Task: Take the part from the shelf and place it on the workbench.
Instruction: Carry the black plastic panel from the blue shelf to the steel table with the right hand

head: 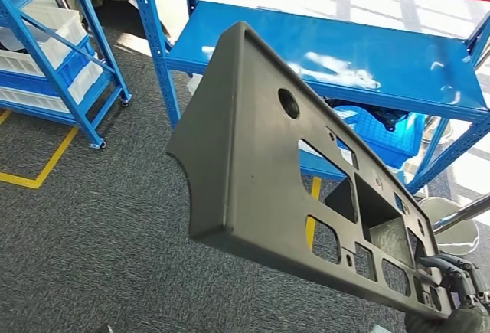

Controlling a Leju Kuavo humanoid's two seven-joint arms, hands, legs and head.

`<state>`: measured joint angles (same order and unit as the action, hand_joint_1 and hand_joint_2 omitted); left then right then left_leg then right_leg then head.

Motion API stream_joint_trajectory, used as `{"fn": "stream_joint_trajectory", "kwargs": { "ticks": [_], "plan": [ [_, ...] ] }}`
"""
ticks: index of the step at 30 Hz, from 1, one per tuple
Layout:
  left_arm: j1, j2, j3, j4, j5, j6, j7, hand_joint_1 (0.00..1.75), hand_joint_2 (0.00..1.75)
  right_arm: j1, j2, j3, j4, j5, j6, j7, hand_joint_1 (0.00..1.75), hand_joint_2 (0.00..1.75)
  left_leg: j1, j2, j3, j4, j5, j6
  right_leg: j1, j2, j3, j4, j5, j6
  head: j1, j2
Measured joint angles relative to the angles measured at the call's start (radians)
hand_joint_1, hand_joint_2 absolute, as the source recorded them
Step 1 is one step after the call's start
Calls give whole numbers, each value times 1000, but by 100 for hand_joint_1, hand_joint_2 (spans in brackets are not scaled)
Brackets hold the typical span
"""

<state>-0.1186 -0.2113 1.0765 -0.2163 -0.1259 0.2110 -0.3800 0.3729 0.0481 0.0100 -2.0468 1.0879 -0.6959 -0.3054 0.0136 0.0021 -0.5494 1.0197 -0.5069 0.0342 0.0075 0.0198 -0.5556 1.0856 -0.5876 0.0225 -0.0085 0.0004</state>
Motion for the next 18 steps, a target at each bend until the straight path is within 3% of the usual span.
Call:
{"fn": "stream_joint_trajectory", "kwargs": {
  "ticks": [2,3,4,5,7,9,12,14,16,18],
  "plan": [
    [0,0,0,0,0,0,0,0,175,0,0,0,2,0,0,0,175,175,0,14,-2,0,0,4,-10,-6,-62,131,-56,13,1,0],
    [1,0,0,0,0,0,0,0,175,0,0,0,3,0,0,0,175,175,1,21,-2,0,0,4,-14,-8,-85,178,-66,17,0,0],
    [0,0,0,0,0,0,0,0,175,1,0,0,4,0,0,0,175,175,1,28,-2,1,0,4,-17,-10,-91,188,-57,20,0,0],
    [0,0,0,0,0,0,0,0,175,1,0,0,5,-1,0,0,175,175,1,34,-1,1,0,3,-19,-14,-78,158,-30,23,0,0],
    [0,0,0,0,0,0,0,0,175,0,0,0,6,-1,0,1,175,175,1,46,2,0,-1,0,-19,-36,-14,22,43,23,0,0],
    [0,0,0,0,0,0,0,0,175,-1,0,0,6,-2,0,2,175,175,-2,56,1,1,-1,-8,-13,-58,26,-75,77,14,0,0],
    [0,0,0,0,0,0,0,0,175,1,0,-1,6,-5,0,6,175,175,-3,71,-3,1,0,-24,-8,-49,21,-90,81,-6,-1,0],
    [0,1,0,0,0,0,0,0,175,0,0,-3,5,-7,0,7,175,175,0,54,-12,25,-26,-32,-11,-36,18,-97,90,-22,-2,0],
    [1,2,0,0,0,0,0,0,175,-2,0,-4,5,-7,0,6,175,175,1,23,-55,126,-89,-33,-11,-24,14,-99,96,-33,-3,0],
    [1,2,0,0,0,0,0,0,175,-2,0,-6,6,-7,0,6,175,175,0,12,-108,252,-139,-31,-8,-8,10,-98,99,-37,-3,0]
  ]
}}
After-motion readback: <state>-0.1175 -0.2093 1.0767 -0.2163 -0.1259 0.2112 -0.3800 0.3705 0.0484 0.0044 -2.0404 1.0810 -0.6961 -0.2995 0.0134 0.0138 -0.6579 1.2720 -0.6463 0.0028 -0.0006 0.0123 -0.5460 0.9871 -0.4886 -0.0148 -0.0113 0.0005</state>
